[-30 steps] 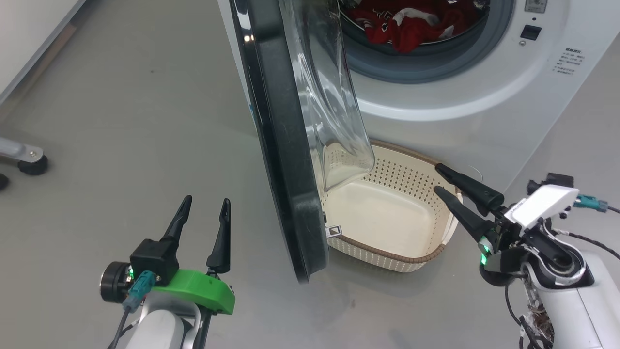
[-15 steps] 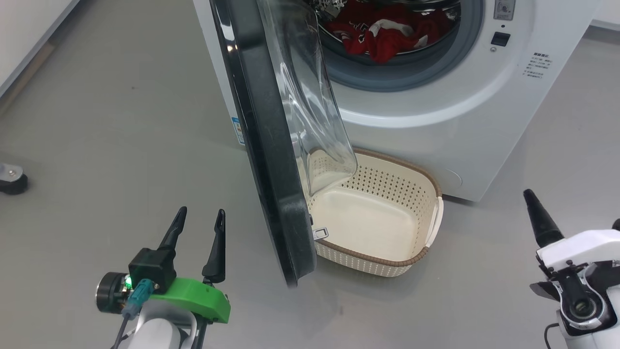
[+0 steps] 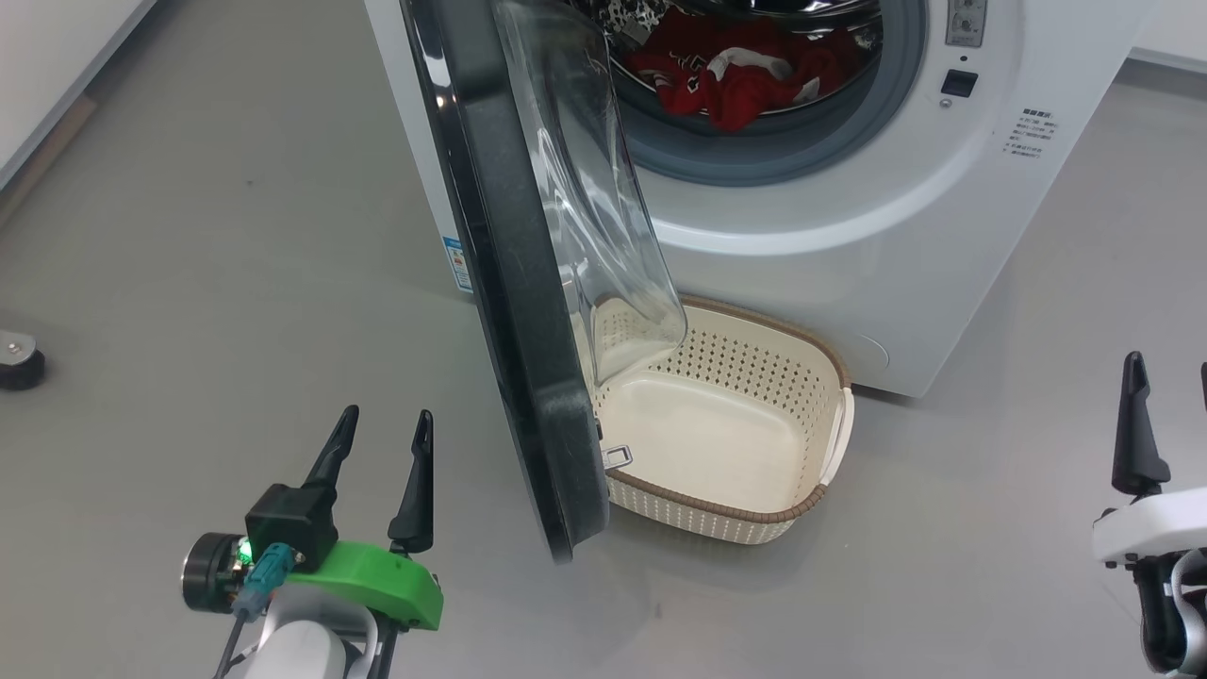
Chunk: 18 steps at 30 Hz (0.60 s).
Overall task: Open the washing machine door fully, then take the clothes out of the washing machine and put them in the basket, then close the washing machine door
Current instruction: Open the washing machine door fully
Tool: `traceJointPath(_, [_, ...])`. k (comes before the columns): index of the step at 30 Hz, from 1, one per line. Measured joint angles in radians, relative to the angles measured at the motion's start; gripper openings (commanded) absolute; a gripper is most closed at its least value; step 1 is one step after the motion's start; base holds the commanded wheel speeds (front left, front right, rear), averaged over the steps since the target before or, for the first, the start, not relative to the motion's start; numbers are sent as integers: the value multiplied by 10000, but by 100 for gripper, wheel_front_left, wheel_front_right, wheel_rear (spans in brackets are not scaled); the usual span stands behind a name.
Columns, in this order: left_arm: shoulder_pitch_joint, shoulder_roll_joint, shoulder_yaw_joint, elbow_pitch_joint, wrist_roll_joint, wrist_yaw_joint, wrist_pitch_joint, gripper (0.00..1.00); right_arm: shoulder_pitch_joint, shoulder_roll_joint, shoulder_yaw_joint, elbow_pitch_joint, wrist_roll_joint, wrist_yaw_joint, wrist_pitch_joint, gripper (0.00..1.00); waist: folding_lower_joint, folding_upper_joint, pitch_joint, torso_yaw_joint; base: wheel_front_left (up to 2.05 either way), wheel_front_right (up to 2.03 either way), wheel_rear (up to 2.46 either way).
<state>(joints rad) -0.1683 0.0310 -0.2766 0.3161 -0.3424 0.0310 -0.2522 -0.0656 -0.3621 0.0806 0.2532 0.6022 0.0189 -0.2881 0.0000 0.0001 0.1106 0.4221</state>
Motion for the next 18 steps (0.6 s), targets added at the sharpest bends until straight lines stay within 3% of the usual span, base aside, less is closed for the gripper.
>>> traceJointPath(9, [1,0,73,88,8,-10,0,100,579,389,460,-272,-1145,-748,245,100,0,0,-52,-54,0,0,0])
traceJointPath(18, [4,2,127,194,10,-13,0,100,974,1239,734,-796,-1641,-848,290,100,0,0,-118,-84,0,0,0])
